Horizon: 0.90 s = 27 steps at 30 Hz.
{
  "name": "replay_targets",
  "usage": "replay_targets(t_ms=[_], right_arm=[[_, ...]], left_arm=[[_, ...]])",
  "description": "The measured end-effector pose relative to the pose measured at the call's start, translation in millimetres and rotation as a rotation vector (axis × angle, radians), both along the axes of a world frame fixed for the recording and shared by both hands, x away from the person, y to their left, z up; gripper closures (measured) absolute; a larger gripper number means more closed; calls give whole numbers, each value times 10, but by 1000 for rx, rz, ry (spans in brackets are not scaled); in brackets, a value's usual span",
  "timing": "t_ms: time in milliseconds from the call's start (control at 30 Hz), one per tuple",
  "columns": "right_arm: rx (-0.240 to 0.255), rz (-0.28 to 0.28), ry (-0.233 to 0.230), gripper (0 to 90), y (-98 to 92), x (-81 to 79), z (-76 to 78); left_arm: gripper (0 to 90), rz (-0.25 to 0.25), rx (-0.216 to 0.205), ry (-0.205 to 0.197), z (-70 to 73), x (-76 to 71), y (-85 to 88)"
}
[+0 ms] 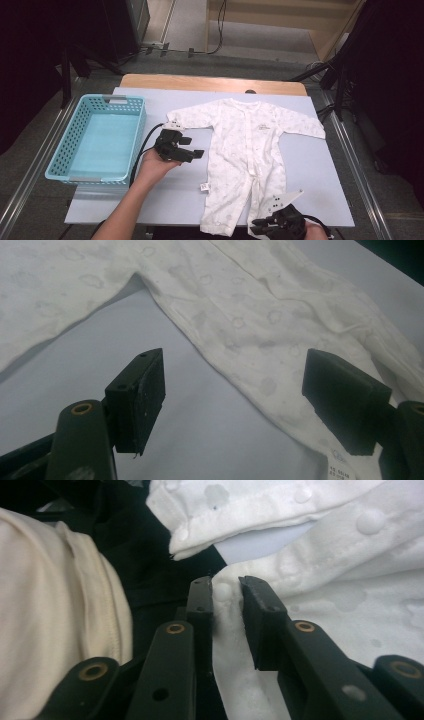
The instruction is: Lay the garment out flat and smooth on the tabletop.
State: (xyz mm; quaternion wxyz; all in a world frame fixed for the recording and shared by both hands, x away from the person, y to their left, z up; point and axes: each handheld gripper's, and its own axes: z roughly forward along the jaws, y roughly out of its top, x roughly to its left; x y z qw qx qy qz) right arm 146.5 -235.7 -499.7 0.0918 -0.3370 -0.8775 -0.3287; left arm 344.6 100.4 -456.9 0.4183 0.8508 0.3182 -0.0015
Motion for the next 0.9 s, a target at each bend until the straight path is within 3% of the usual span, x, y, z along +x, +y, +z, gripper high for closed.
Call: replay_targets(t_ms=[100,233,467,700,900], right_arm=[[30,-8,-27,631,-40,22,31],[53,-73,-96,499,-135,66,85],[44,-161,-125,468,-283,161,63],[25,-189,-146,451,-333,257,46],[36,-220,-157,423,-376,359,60]], left_arm=[[257,0,-3,1,0,2,3],[257,2,-8,4,-1,3,7],[257,-1,-7,3,-1,3,3],[273,-3,-14,19,-9,10,2],[282,0,-21,26,-13,16,5]])
